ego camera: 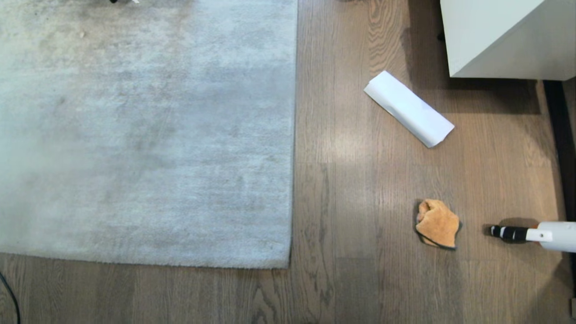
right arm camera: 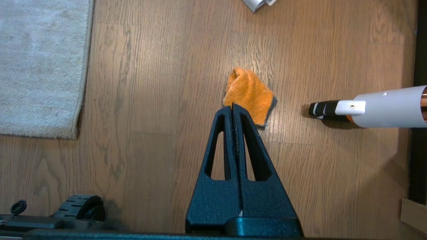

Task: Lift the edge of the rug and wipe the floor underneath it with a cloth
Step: Lift up the carpet

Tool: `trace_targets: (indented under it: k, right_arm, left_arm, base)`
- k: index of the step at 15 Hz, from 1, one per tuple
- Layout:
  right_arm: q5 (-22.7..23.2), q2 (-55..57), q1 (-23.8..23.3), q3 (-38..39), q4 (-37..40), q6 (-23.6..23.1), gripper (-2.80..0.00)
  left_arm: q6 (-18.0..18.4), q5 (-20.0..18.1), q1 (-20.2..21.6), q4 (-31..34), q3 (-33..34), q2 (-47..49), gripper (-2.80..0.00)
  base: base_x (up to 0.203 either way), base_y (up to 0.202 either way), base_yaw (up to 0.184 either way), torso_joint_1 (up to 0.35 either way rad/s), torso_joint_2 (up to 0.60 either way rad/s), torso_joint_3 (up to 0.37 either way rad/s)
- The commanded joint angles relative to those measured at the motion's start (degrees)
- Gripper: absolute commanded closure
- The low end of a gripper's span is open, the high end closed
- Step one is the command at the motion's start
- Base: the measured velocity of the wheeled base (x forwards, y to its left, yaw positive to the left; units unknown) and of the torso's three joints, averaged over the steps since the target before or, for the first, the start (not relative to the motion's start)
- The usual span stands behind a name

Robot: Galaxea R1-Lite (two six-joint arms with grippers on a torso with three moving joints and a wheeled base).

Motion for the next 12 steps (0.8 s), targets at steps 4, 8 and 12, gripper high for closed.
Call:
trace_targets:
  k: [4, 8, 12]
  right_arm:
    - [0.04, 0.0, 0.0, 0.0, -0.03, -0.03, 0.0]
    - [0.04, 0.03, 0.0, 0.0, -0.03, -0.03, 0.0]
    - [0.04, 0.0, 0.0, 0.0, -0.03, -0.03, 0.0]
  left_arm:
    - [-0.03, 0.03, -0.01, 0.0, 0.01, 0.05, 0.0]
    - [-0.03, 0.03, -0.01, 0.0, 0.01, 0.05, 0.0]
    - [-0.05, 0.03, -0.01, 0.0, 0.01, 0.05, 0.0]
  base:
    - [0.0, 0.0, 0.0, 0.005, 0.0, -0.198]
    - [0.0, 0.0, 0.0, 0.003, 0.0, -0.199]
    - [0.0, 0.0, 0.0, 0.003, 0.0, -0.201]
